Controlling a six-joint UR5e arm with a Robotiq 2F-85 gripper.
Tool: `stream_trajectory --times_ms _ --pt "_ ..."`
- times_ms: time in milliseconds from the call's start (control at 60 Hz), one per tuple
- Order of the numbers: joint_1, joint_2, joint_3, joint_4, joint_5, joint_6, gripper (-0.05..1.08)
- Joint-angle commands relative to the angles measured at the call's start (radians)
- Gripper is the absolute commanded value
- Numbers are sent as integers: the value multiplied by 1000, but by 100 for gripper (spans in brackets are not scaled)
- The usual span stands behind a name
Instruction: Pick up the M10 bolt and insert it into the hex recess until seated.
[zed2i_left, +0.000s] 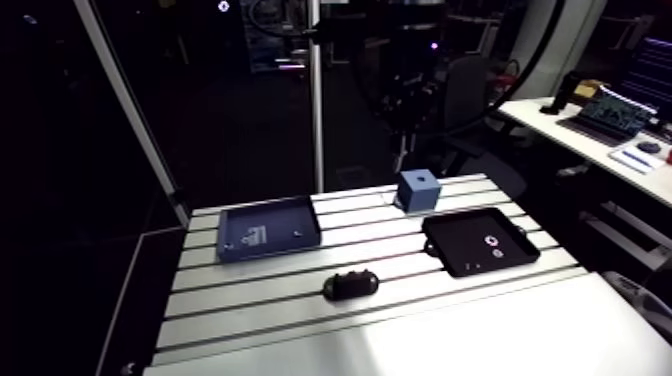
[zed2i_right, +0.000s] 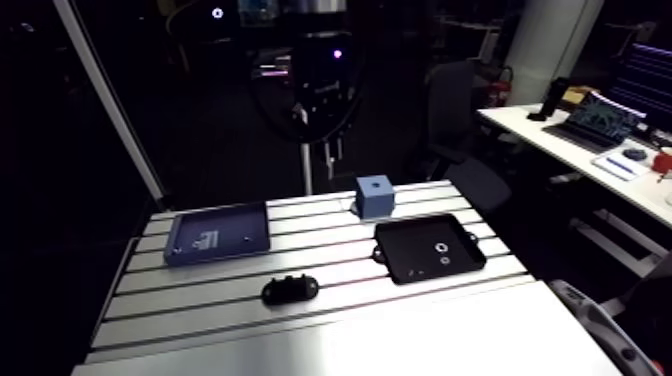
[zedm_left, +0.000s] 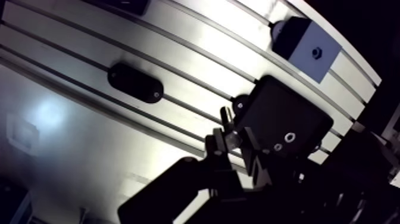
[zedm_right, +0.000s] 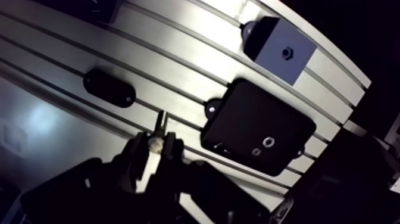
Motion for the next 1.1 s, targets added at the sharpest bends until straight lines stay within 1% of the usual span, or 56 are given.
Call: stream_trajectory --times_ms 17,133,217,250,367,433,450,467,483,500,517,717,900,933,967,1000,1100 --pt "-47 77 -121 71 -41 -115 90" --pt "-66 89 -133 69 -42 -115 90" --pt "-80 113 -155 69 -41 -112 90" --pt "-93 129 -171 63 -41 -112 90" --pt "-101 151 -192 48 -41 -115 90" --pt "-105 166 -202 41 -48 -115 90" --pt "-110 173 -205 37 -54 -115 90" --pt "-110 173 -205 37 -54 -115 90" --pt "-115 182 -210 32 -61 -117 90" --pt "-115 182 -210 32 -61 -117 90" --pt "-120 191 -214 28 -65 -118 90" --pt "-128 223 -227 21 -69 -133 90" --pt "-128 231 -230 21 -69 -135 90" --pt "-128 236 -232 21 -72 -135 90" --pt "-128 243 -232 19 -80 -135 90" --pt "-127 246 -233 18 -84 -134 90" --pt "-127 259 -234 9 -84 -136 90"
